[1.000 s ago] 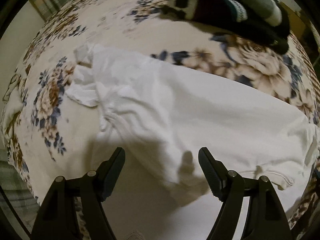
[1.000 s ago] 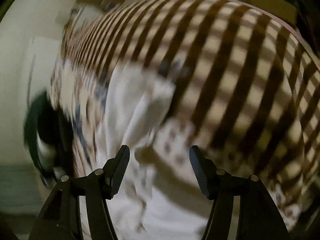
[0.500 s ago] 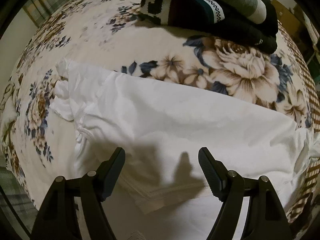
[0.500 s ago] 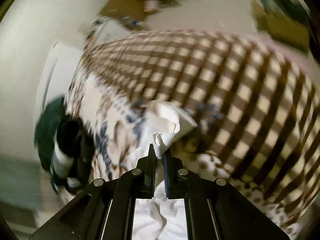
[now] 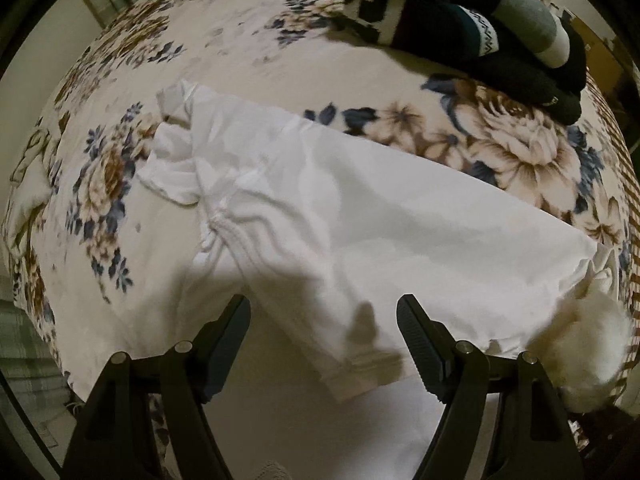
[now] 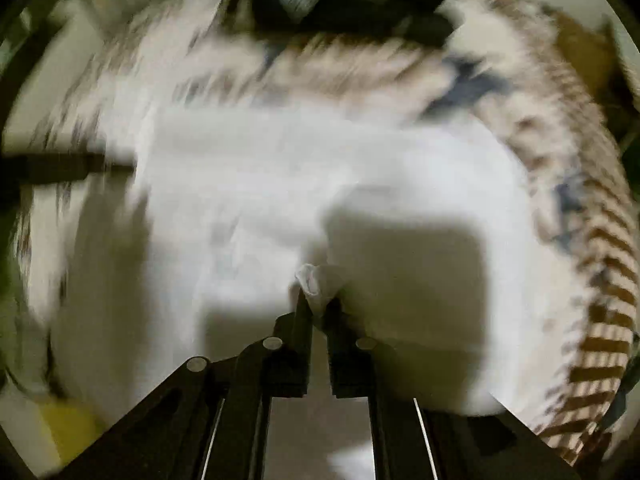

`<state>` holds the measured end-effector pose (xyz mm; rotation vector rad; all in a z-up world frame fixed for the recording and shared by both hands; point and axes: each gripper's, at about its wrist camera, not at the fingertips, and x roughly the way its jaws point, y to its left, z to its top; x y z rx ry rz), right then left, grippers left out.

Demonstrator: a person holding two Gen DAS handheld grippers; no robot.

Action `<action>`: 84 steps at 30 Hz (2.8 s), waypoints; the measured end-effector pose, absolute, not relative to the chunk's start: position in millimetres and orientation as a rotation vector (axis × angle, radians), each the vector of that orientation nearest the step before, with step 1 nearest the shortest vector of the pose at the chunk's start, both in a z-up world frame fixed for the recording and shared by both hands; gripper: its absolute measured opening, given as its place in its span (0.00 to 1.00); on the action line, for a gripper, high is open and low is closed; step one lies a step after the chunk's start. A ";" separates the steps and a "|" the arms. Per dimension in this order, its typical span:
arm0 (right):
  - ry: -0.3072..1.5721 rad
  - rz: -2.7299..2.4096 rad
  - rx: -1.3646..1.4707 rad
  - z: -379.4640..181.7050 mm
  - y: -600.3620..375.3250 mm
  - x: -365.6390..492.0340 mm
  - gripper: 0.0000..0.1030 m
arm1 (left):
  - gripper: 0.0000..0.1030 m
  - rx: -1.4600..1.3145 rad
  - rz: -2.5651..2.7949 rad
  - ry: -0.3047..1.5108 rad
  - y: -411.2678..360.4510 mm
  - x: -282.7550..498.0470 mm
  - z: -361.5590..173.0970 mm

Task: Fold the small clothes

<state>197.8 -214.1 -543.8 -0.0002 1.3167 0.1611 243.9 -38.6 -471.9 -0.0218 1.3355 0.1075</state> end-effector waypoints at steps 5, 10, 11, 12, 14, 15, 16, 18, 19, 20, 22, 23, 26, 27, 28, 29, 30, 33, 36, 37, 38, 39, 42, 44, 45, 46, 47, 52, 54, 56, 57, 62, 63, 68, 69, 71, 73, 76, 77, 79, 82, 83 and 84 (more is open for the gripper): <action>1.339 0.271 0.238 -526.5 -239.8 175.9 0.53 | 0.72 -0.043 0.118 1.342 -29.5 238.7 -473.2; 1.234 0.081 0.495 -491.2 -306.5 170.6 0.54 | 0.72 -0.066 0.112 1.325 -30.2 236.8 -463.7; 1.228 0.053 0.524 -492.5 -317.2 173.6 0.54 | 0.72 -0.073 0.105 1.317 -32.0 237.0 -460.2; 1.232 0.034 0.543 -497.7 -326.6 178.9 0.54 | 0.72 -0.080 0.094 1.303 -36.4 237.7 -454.5; 1.282 -0.026 0.530 -515.5 -333.4 196.6 0.54 | 0.72 -0.086 0.056 1.284 -47.9 239.5 -447.6; 1.302 -0.009 0.534 -525.7 -333.0 204.5 0.53 | 0.72 -0.082 0.032 1.278 -57.6 241.1 -445.6; 1.308 -0.024 0.518 -534.5 -332.6 213.3 0.53 | 0.72 -0.079 -0.001 1.278 -71.0 243.2 -445.4; 1.324 -0.161 0.411 -552.5 -343.6 220.1 0.53 | 0.72 -0.103 -0.070 1.288 -93.4 246.5 -447.9; 1.337 -0.205 0.404 -560.1 -352.9 221.8 0.53 | 0.72 -0.102 -0.103 1.290 -108.0 248.1 -451.3; 1.345 -0.229 0.458 -566.5 -365.4 221.8 0.53 | 0.72 -0.087 -0.126 1.289 -122.4 249.1 -456.4; 1.349 -0.225 0.540 -570.6 -378.6 218.8 0.53 | 0.72 -0.030 -0.146 1.303 -146.6 252.9 -473.2; 1.355 -0.226 0.529 -569.2 -380.3 216.9 0.53 | 0.72 -0.013 -0.145 1.315 -152.2 254.8 -481.2; 1.376 -0.272 0.448 -567.0 -382.5 216.3 0.54 | 0.72 0.026 -0.063 1.361 -145.1 266.9 -513.6; 1.377 -0.304 0.441 -568.3 -385.8 215.5 0.54 | 0.72 -0.012 -0.032 1.378 -131.1 273.8 -522.5; 1.377 -0.334 0.448 -569.7 -386.3 218.0 0.54 | 0.72 -0.040 -0.019 1.384 -122.3 277.9 -525.3; 1.381 -0.357 0.483 -567.9 -394.4 209.8 0.54 | 0.72 -0.065 -0.008 1.387 -112.9 282.5 -525.8; 1.380 -0.367 0.523 -566.7 -402.7 205.3 0.54 | 0.72 -0.077 0.002 1.378 -104.1 286.8 -522.8; 1.329 -0.360 0.556 -544.8 -410.2 194.4 0.56 | 0.72 -0.048 0.005 1.358 -95.3 290.2 -516.7; 1.280 -0.261 0.590 -522.6 -392.3 184.5 0.56 | 0.72 -0.052 0.010 1.372 -87.3 287.4 -517.6; 1.286 -0.219 0.589 -520.9 -381.4 182.6 0.56 | 0.72 -0.065 0.010 1.373 -82.8 284.1 -516.5; 1.297 -0.194 0.578 -522.1 -371.7 182.7 0.56 | 0.72 -0.078 0.009 1.367 -76.5 279.2 -514.0; 1.317 -0.161 0.553 -526.8 -357.3 183.1 0.56 | 0.72 -0.085 0.009 1.359 -71.0 274.7 -510.7; 1.459 -0.167 0.436 -558.7 -320.3 181.7 0.56 | 0.72 -0.119 0.027 1.347 -41.1 258.8 -501.0; 1.541 -0.177 0.409 -580.3 -314.6 173.3 0.56 | 0.72 -0.181 0.057 1.349 -7.6 250.8 -494.7; 1.539 -0.185 0.404 -578.8 -313.9 168.3 0.56 | 0.72 -0.214 0.075 1.345 10.5 248.5 -491.5; 1.528 -0.194 0.396 -573.8 -313.6 165.6 0.56 | 0.72 -0.246 0.103 1.336 32.2 246.6 -488.4; 1.518 -0.207 0.392 -567.8 -313.4 164.0 0.56 | 0.72 -0.283 0.134 1.325 56.0 246.4 -486.2; 1.431 -0.294 0.441 -535.6 -308.7 167.1 0.56 | 0.72 -0.483 0.271 1.306 152.3 261.6 -497.8; 1.414 -0.330 0.464 -529.9 -301.5 175.0 0.56 | 0.72 -0.631 0.300 1.280 183.6 275.2 -505.7; 1.401 -0.342 0.500 -526.1 -287.1 189.5 0.56 | 0.72 -0.747 0.301 1.259 198.5 285.6 -515.6; 1.394 -0.353 0.512 -523.5 -276.9 196.4 0.56 | 0.72 -0.810 0.300 1.241 206.1 293.8 -521.8; 1.369 -0.406 0.558 -523.5 -223.6 236.0 0.56 | 0.71 -0.830 0.284 1.266 191.7 319.7 -545.3; 1.367 -0.414 0.562 -529.4 -214.2 243.0 0.56 | 0.71 -0.810 0.287 1.252 191.2 320.1 -544.3; 1.353 -0.468 0.565 -540.3 -207.1 253.9 0.56 | 0.06 -0.731 0.277 1.158 187.1 328.2 -530.8; 1.348 -0.473 0.561 -540.9 -206.0 256.1 0.56 | 0.04 -0.731 0.266 1.139 188.8 326.9 -526.9; 1.341 -0.479 0.551 -541.3 -203.8 260.4 0.56 | 0.02 -0.697 0.236 1.079 194.2 318.5 -510.4; 1.336 -0.471 0.550 -542.2 -203.4 262.3 0.56 | 0.02 -0.646 0.199 1.023 190.7 316.0 -490.7; 1.344 -0.453 0.531 -543.5 -202.8 261.3 0.56 | 0.02 -0.561 0.124 0.951 178.6 309.0 -460.8; 1.348 -0.449 0.533 -544.4 -203.3 260.6 0.56 | 0.02 -0.542 0.103 0.931 174.6 305.4 -451.6; 1.354 -0.438 0.540 -544.6 -206.3 256.1 0.56 | 0.02 -0.491 0.047 0.896 157.9 300.0 -430.2; 1.357 -0.434 0.547 -544.4 -212.6 248.9 0.56 | 0.02 -0.397 -0.087 0.840 118.4 292.0 -398.4; 1.360 -0.434 0.555 -542.7 -217.4 243.0 0.56 | 0.02 -0.351 -0.141 0.829 100.6 287.9 -390.2; 1.362 -0.434 0.560 -542.3 -220.4 240.1 0.56 | 0.02 -0.300 -0.203 0.821 81.6 280.3 -383.3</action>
